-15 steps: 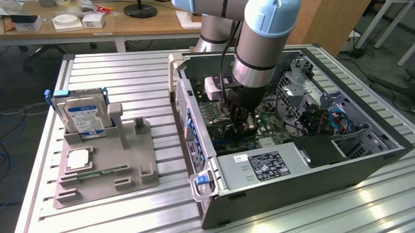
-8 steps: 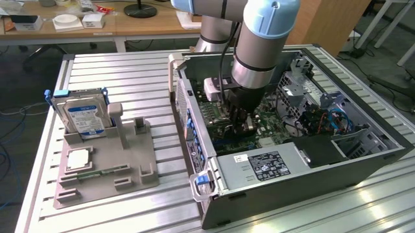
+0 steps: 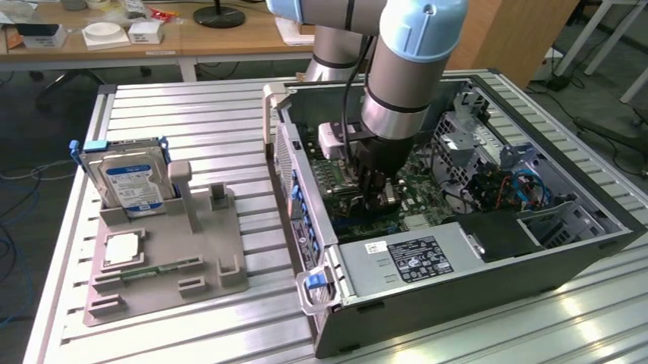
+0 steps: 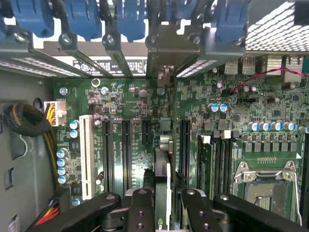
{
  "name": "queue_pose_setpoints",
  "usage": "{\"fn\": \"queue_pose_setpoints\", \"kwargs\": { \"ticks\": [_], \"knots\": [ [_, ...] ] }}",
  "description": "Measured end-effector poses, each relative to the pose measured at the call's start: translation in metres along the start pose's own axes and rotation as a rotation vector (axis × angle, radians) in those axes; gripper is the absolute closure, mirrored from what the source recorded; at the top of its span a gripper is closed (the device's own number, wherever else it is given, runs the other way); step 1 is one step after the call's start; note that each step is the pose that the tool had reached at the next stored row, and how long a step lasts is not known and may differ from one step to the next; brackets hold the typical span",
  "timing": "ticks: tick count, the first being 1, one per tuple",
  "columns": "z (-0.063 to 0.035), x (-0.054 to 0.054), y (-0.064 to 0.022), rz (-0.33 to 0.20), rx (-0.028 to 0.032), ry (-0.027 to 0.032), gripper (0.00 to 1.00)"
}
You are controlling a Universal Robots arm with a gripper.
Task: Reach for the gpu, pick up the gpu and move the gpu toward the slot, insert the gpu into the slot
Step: 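Insert the gpu into the slot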
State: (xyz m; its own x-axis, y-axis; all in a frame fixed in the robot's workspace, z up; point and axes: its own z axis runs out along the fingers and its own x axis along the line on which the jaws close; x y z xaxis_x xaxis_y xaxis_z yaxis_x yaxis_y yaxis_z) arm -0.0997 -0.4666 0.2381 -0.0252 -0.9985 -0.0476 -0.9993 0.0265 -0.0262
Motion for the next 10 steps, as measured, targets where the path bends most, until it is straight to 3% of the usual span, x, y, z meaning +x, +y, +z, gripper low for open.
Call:
{"fn": "queue_pose_setpoints", "kwargs": {
  "ticks": [10],
  "knots": [
    [0.0012, 0.0, 0.0003, 0.0, -0.0002, 0.0002, 0.74]
  ]
}}
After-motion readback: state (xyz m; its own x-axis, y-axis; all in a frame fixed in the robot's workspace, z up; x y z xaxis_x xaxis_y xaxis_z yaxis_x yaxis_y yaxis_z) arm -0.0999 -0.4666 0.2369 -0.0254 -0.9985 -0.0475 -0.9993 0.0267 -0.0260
